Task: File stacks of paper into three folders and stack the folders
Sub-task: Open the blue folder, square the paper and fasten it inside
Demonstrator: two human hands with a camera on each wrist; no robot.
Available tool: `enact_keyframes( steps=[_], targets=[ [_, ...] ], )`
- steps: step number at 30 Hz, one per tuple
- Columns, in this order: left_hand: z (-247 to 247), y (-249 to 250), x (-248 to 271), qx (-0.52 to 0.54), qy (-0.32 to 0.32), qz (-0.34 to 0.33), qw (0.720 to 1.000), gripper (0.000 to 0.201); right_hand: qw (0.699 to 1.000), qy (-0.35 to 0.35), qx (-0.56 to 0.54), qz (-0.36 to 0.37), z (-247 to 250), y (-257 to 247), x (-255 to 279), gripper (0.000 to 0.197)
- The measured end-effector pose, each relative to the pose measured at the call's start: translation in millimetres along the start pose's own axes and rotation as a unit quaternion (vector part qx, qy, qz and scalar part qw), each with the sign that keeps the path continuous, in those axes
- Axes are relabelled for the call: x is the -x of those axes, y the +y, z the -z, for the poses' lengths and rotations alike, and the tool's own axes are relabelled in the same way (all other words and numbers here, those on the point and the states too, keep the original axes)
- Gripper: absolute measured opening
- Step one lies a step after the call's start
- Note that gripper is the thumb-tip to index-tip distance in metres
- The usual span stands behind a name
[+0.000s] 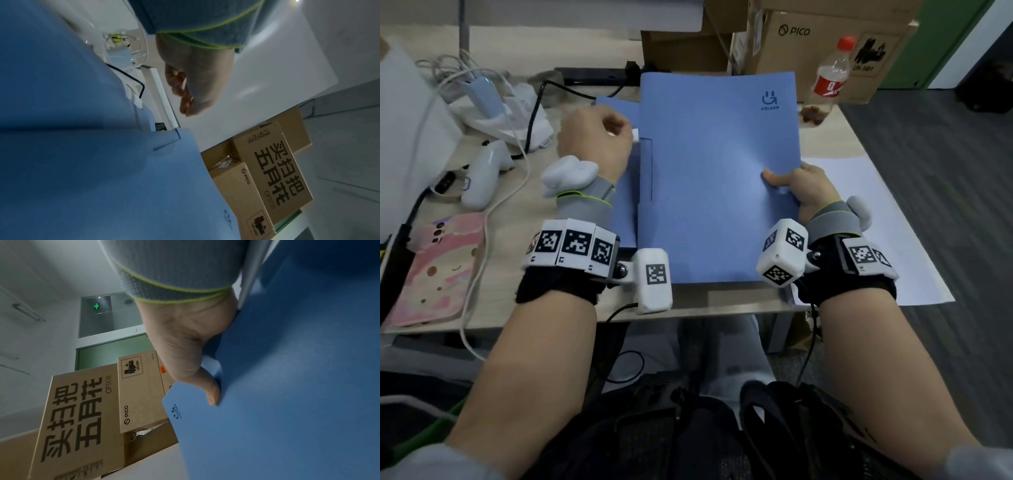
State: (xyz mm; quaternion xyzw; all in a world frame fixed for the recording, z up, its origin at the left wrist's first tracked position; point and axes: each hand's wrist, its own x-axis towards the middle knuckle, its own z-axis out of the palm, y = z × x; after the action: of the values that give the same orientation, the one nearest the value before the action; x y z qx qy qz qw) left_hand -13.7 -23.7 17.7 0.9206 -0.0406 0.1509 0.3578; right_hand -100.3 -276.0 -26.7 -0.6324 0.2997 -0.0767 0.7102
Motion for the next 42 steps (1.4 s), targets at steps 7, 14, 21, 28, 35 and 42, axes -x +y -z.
enact_keyframes(
  steps=[7,14,21,28,35,42],
  targets=[
    [-8.7,-21.2,-16.1,-0.132,-0.106,-0.046,0.985,0.029,1.000,-0.002,0.013,0.012,1.7,1.2,-0.1,0.019],
    [0.7,-22.4,-21.4,-0.036,-0.139,-0.020,0.989,0.022,0.998,0.001,0.050,0.043,5.1,-5.0,-3.2,0.020],
    [-0.1,-14.0,-27.4,0.011,-0.143,0.061,0.988,0.017,0.994,0.007,0.079,0.077,4.6,-8.5,-6.9,0.024],
    [-4.3,-15.3,-25.3,0.138,-0.170,0.161,0.962,0.019,0.996,0.002,0.046,0.071,4.1,-4.8,-4.4,0.019],
    [-9.3,-13.1,-14.4,0.316,-0.164,0.214,0.909,0.016,0.998,0.002,-0.001,0.055,-6.4,5.4,0.3,0.024],
    [-21.3,-18.9,-13.1,0.347,-0.209,0.246,0.881,0.024,0.998,0.004,-0.020,0.053,-12.1,10.1,2.3,0.023]
  ],
)
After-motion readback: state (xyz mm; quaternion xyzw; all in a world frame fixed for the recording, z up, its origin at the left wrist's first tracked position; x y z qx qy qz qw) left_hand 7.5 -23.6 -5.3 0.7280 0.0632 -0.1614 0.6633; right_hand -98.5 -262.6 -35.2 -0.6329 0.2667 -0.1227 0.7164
